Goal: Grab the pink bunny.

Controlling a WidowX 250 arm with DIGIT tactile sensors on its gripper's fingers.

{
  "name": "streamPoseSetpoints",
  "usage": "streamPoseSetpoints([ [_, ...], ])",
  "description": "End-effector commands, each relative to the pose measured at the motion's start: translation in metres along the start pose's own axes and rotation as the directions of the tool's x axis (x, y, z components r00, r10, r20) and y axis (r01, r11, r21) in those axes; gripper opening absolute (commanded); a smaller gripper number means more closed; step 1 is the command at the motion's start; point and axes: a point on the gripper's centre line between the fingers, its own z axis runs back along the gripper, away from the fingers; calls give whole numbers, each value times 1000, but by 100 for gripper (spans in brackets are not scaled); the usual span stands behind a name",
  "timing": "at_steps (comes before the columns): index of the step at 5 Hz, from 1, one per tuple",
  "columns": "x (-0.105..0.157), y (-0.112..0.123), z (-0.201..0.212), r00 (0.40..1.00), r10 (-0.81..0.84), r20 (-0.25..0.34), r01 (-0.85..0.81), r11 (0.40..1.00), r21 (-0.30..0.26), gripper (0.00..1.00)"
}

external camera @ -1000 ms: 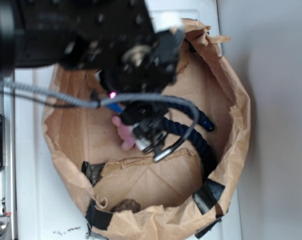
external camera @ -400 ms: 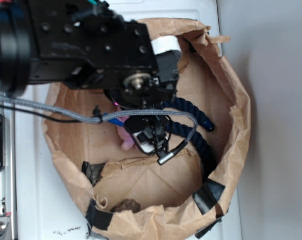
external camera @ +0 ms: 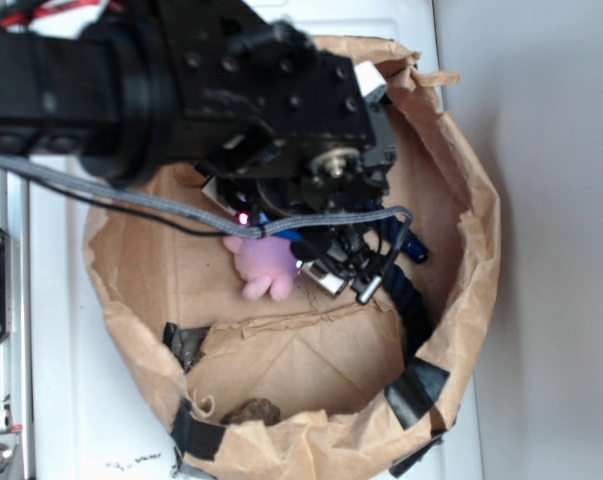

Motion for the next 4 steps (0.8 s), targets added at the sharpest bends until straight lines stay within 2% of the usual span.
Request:
streamPoseSetpoints([
  [1,-15,6,-29,986,-119,115,118,993,17,100],
  [2,-48,21,-38,988,-104,116,101,994,30,68],
  [3,-62,24,-29,990,-68,122,70,998,-8,0],
  [4,-101,46,-10,989,-94,114,101,994,-52,0],
])
